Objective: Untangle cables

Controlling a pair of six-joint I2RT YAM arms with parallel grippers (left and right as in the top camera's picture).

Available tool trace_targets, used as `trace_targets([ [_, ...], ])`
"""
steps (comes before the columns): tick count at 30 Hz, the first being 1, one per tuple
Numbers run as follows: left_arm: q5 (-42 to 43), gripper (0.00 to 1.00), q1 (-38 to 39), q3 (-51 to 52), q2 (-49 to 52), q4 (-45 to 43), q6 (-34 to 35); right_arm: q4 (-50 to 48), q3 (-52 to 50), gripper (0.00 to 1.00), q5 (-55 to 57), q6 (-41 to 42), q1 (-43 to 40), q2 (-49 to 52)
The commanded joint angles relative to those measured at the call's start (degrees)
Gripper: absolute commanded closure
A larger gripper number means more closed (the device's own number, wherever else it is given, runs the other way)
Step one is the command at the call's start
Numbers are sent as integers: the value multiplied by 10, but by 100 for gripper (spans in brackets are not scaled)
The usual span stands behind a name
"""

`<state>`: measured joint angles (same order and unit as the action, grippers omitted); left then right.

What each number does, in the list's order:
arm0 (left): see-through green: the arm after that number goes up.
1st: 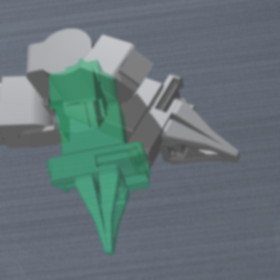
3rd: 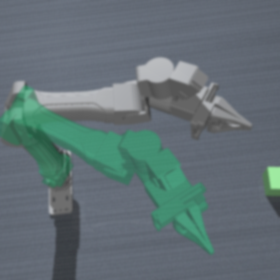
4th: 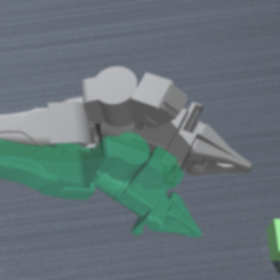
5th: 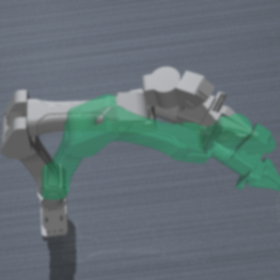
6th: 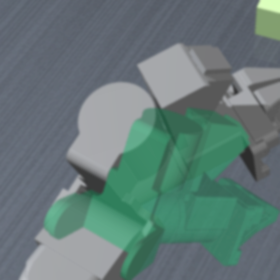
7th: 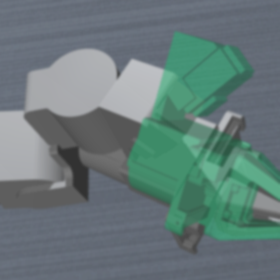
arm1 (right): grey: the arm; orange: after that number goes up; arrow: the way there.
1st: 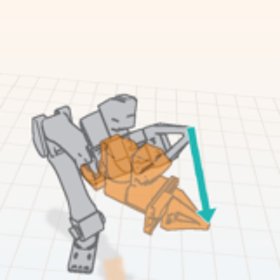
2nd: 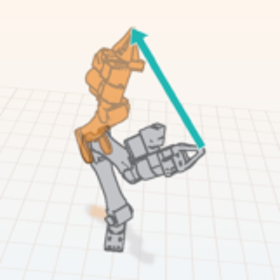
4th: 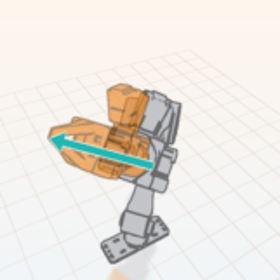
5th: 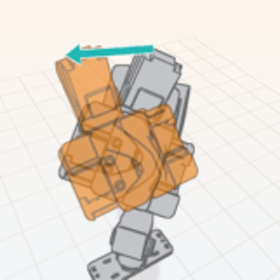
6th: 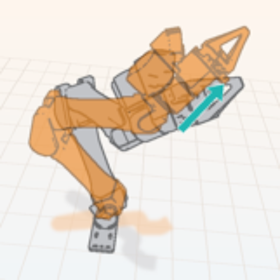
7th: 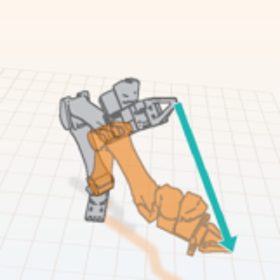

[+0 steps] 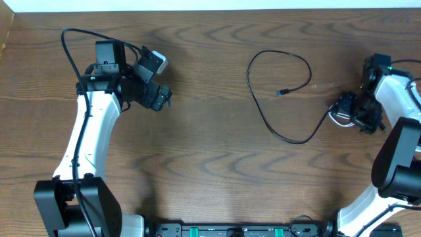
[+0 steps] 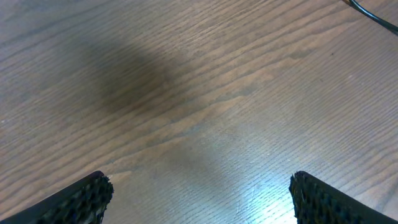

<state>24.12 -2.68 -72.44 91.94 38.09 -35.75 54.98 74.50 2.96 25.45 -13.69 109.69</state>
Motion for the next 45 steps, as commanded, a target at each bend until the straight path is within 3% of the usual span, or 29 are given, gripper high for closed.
trace_targets([
  [1,10,8,-1,2,5,0,9,-37,-32,34,-33,9,3,1],
  [4,10,8,-1,2,5,0,9,-76,-45,89,-47,9,3,1],
  [5,10,7,-1,2,5,0,9,-86,-47,99,-51,9,3,1],
  [14,10,8,-1,2,5,0,9,-144,-48,99,-116,9,50,1],
  [23,10,8,-1,2,5,0,9,-150,-13,99,-124,-10,176,-1],
  [31,10,8,-1,2,5,0,9,-79,114,99,-104,-34,249,-28],
  [35,10,7,-1,2,5,0,9,-6,231,99,-45,-35,291,-41],
  [45,68,8,-1,2,5,0,9,47,434,99,68,-52,285,-41],
])
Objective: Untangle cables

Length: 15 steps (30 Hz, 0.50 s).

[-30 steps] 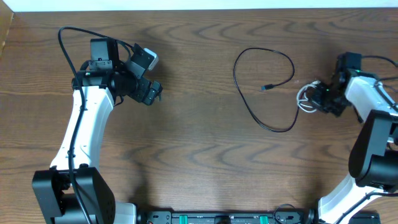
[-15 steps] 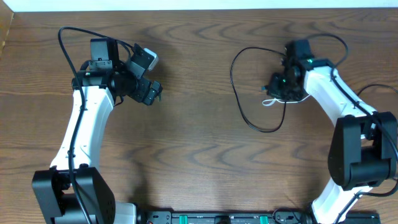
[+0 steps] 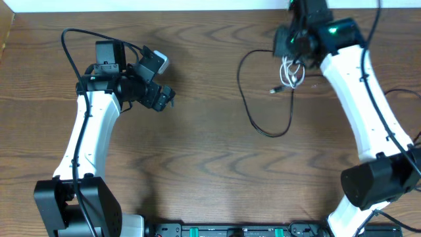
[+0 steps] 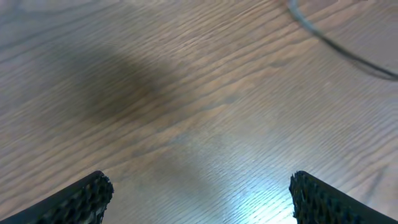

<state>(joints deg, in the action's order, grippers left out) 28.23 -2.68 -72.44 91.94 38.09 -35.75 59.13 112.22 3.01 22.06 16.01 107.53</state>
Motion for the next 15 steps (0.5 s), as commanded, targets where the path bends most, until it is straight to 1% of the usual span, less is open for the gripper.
trace_targets([
  [1,27,8,-1,2,5,0,9,10,77,99,82,-20,-16,-19],
  [4,29,8,-1,2,5,0,9,23,133,99,107,-26,-27,-19],
  [10,29,8,16,2,5,-6,9,48,247,99,104,-30,-52,-19],
  [15,29,8,42,2,5,-17,9,49,281,99,104,-43,-52,-19],
])
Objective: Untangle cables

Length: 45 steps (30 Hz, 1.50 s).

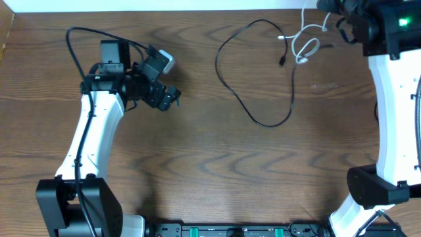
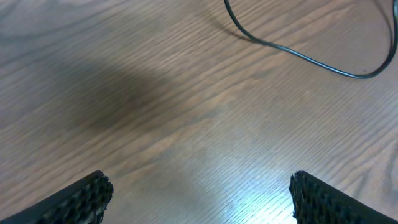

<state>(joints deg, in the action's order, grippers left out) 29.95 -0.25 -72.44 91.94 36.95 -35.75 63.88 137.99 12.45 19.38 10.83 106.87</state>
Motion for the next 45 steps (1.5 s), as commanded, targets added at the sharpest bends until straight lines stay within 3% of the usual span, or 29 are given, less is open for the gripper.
trace_targets([
  [1,12,8,24,2,5,-8,9,2,27,99,9,-16,0,-12],
  [16,52,8,139,2,17,-58,10,-2,30,99,-12,-16,1,-12],
  [24,57,7,214,2,97,-101,50,16,30,99,-8,-16,-8,-12],
  [34,56,8,302,2,166,-235,76,33,29,99,-3,-16,-8,-11],
  [45,25,7,322,2,250,-274,76,58,29,99,10,-16,-9,-11],
])
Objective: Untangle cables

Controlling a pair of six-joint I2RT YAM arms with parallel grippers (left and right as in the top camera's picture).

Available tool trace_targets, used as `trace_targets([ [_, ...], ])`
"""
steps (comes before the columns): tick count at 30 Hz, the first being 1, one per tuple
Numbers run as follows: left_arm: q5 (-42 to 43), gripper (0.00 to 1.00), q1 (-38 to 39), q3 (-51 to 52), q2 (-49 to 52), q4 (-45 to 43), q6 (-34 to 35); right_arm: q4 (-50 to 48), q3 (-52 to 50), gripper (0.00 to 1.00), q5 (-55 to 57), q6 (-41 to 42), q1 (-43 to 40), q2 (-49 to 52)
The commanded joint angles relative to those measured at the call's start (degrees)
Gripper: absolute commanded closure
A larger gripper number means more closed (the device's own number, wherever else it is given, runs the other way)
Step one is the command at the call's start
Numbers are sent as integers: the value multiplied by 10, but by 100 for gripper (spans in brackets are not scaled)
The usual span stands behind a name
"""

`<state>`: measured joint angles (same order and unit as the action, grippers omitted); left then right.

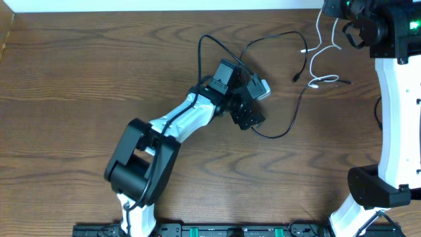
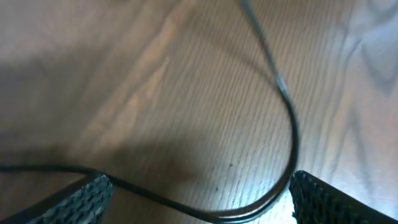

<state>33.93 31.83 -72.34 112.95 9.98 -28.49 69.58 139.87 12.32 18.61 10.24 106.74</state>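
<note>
A thin black cable (image 1: 293,107) lies in a big loop across the table's middle. Its plug end (image 1: 297,79) points down near the white cable (image 1: 314,64). My left gripper (image 1: 252,121) sits low over the loop's bottom bend. In the left wrist view this gripper (image 2: 199,182) is open, and the black cable (image 2: 291,134) curves between its dark ribbed fingers (image 2: 87,198). At the top right corner, my right gripper (image 1: 347,25) is raised and shut on the white cable. That cable hangs from it down to the table.
The wooden table (image 1: 79,131) carries nothing else. The left arm (image 1: 177,122) stretches diagonally from the front edge to the centre. The right arm's white link (image 1: 395,112) runs along the right edge. The table's far edge (image 1: 164,9) is close behind the cables.
My left arm has swung from the table's left side to the centre, and its open fingers now straddle the black cable's lower bend. The white cable hangs lower and straighter, apart from the black plug.
At first the right gripper was low at the right edge on a white bundle, with the black loop beside it. It then held the white cable up at the back centre, then at the top right, dragging the black loop leftward. The left gripper stayed open throughout.
</note>
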Motion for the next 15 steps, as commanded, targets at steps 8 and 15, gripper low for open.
trace_targets([
  [8,-50,7,1,1,70,-29,3,5,10,99,11,-9,-4,-10],
  [15,-151,7,1,1,70,-1,-4,9,10,99,11,-9,-5,-10],
])
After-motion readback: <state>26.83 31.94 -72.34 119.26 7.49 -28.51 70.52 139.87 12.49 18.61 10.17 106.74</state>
